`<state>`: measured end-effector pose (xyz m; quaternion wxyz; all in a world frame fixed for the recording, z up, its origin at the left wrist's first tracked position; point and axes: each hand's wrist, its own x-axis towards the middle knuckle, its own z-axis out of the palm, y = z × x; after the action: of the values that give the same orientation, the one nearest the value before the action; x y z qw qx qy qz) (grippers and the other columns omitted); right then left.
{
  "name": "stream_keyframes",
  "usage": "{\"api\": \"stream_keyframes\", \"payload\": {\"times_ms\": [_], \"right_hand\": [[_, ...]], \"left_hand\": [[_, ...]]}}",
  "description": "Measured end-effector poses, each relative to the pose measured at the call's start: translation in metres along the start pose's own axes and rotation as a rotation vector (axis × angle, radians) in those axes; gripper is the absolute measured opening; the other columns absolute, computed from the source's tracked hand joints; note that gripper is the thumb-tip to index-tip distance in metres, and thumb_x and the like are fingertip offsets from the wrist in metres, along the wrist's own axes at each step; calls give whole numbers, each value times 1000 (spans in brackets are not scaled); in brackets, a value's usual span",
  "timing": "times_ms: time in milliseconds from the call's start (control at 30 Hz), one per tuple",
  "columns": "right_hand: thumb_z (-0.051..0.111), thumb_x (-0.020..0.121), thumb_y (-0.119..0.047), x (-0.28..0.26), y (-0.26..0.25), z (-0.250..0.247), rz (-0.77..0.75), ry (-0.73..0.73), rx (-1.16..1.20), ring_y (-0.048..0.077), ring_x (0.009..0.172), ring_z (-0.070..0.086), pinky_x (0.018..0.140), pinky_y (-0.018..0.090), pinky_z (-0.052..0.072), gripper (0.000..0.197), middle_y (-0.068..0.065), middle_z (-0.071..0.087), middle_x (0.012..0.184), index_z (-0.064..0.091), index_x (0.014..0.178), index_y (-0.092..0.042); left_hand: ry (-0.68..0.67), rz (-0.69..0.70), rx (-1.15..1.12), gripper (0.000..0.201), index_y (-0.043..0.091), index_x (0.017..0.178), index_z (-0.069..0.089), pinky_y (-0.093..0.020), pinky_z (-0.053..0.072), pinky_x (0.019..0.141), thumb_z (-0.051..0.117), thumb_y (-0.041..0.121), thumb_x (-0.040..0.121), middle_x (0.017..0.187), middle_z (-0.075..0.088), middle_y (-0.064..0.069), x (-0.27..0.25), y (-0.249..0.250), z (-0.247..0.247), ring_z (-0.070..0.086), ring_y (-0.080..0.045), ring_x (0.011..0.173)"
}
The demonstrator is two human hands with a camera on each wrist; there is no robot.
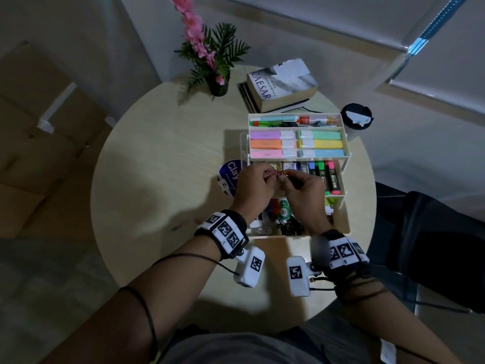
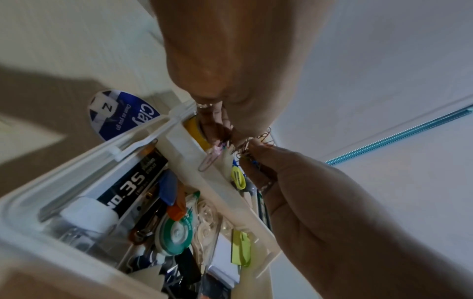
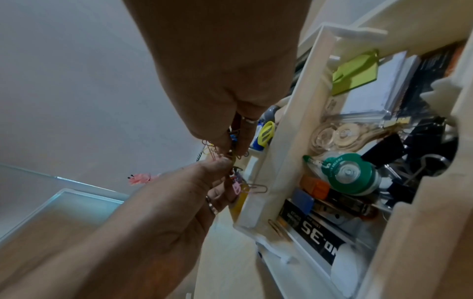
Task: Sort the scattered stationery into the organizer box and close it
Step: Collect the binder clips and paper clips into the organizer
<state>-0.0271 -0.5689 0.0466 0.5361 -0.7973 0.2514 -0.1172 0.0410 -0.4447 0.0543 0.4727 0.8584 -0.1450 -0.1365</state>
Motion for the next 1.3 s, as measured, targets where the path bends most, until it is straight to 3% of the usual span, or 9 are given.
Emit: {"api": "stream_keyframes", "payload": {"times_ms": [267,367,533,667,800,967,1100,1200,1300], "right_hand": [[74,96,-13,7,9,-5,4,-17,-35,9,82,75,71,20,61,15,1,80,93,81,108,-7],[75,96,-14,7,8,-2,23,-32,-46,7,79,75,70,22,61,14,-1,79,90,81,106,-8],[77,94,-15,7,1,1,34,-64,-137,-9,65,65,64,13,57,13,-11,72,80,80,105,-7],[78,93,-13,5,-9,-1,21,-74,-213,6,81,70,79,19,58,24,-2,75,95,77,115,-4],[69,98,-6,-6,-20,-7,-66,-87,-314,9,86,66,76,7,47,23,9,79,107,75,119,-1],[70,95,-4,-20,-12,-15,-176,-55,-346,9,86,70,84,27,59,19,5,80,102,78,111,-9],[75,92,-15,-32,0,-17,-310,-108,-400,15,80,66,72,36,57,15,2,73,96,76,107,-16],[85,84,-33,-37,8,-9,-324,-221,-592,24,88,62,69,37,55,42,3,63,105,72,122,-22],[87,82,-23,-32,13,-2,-321,-267,-633,29,94,65,73,34,55,42,7,63,111,75,122,-20]], "left_hand": [[12,-36,-28,28,8,125,73,-32,59,90,72,8,96,113,76,-9,1,10,-2,70,-19,103],[-13,-32,-32,30,8,127,72,-31,58,95,64,2,99,117,76,-9,0,6,-7,70,-20,109],[-77,-27,-22,39,6,134,69,-36,59,100,52,-4,100,122,75,-12,-2,-2,-16,72,-21,111],[-105,-17,-22,40,5,136,66,-38,59,101,52,-5,100,124,74,-13,-3,-5,-21,72,-21,111],[-107,22,-44,39,3,136,66,-38,59,102,54,-5,100,125,73,-13,-6,-6,-25,71,-21,113],[-95,55,-82,38,2,134,67,-35,60,99,51,-7,100,123,75,-14,-9,-13,-33,74,-17,107],[-78,74,-109,37,2,130,70,-31,60,99,51,-6,101,120,76,-12,-22,-23,-50,75,-15,107],[-87,91,-74,32,6,125,74,-31,61,96,56,-3,101,116,78,-6,-34,-32,-62,75,-11,106],[-100,97,-78,32,11,123,76,-39,63,92,56,0,101,113,79,-2,-44,-42,-70,77,-16,99]]}}
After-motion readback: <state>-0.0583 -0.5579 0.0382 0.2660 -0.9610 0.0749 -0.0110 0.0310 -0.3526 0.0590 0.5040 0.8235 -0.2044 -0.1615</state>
